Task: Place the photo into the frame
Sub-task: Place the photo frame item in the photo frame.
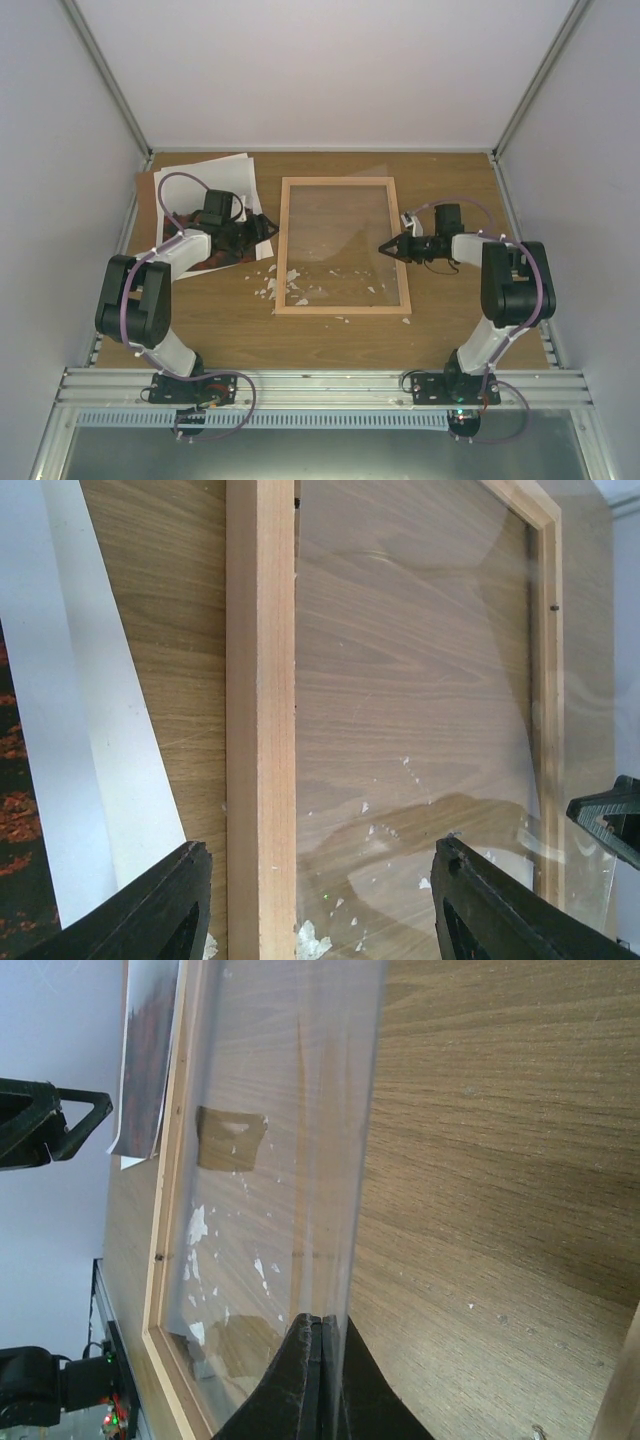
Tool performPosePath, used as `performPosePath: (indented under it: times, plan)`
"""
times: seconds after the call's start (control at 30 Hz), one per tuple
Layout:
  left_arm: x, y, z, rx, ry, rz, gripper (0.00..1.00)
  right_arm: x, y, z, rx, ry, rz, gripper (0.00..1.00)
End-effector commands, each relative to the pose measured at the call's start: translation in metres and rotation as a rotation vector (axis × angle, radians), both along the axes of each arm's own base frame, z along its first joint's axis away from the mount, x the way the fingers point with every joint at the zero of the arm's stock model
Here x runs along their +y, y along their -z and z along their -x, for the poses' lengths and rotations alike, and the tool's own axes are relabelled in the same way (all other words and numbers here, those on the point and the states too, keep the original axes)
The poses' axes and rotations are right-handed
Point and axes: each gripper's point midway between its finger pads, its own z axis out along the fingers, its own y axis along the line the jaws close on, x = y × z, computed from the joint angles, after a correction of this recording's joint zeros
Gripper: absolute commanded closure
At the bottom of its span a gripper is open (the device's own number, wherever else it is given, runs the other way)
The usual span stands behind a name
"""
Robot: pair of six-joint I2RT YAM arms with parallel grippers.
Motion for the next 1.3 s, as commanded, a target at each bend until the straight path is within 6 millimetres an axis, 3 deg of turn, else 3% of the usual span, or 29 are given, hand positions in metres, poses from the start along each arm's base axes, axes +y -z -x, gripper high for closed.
performPosePath:
  times: [0.0, 0.27, 0.57, 0.7, 1.07, 1.27]
  plan:
    - [0.001, -0.006, -0.007, -0.04, -0.003, 0.016, 0.38, -0.003, 0.0, -0.005, -0.026, -0.009, 0.008, 0.99]
    - [0.0, -0.004, -0.008, -0.035, -0.004, 0.021, 0.39, 0.015, 0.007, 0.0, 0.017, -0.065, -0.023, 0.98]
    - [0.0, -0.005, -0.007, -0.035, -0.004, 0.024, 0.39, 0.008, 0.003, -0.008, 0.005, -0.039, 0.067, 0.51]
    - [0.0, -0.005, -0.007, -0.032, -0.004, 0.025, 0.39, 0.004, -0.001, -0.011, -0.011, -0.025, 0.108, 0.42]
    - [0.0, -0.005, -0.006, -0.032, -0.006, 0.031, 0.39, -0.004, -0.019, -0.021, -0.084, 0.002, 0.284, 0.05]
    - [0.0, -0.005, -0.006, -0.035, -0.008, 0.026, 0.39, -0.017, -0.02, -0.027, -0.086, 0.04, 0.394, 0.0]
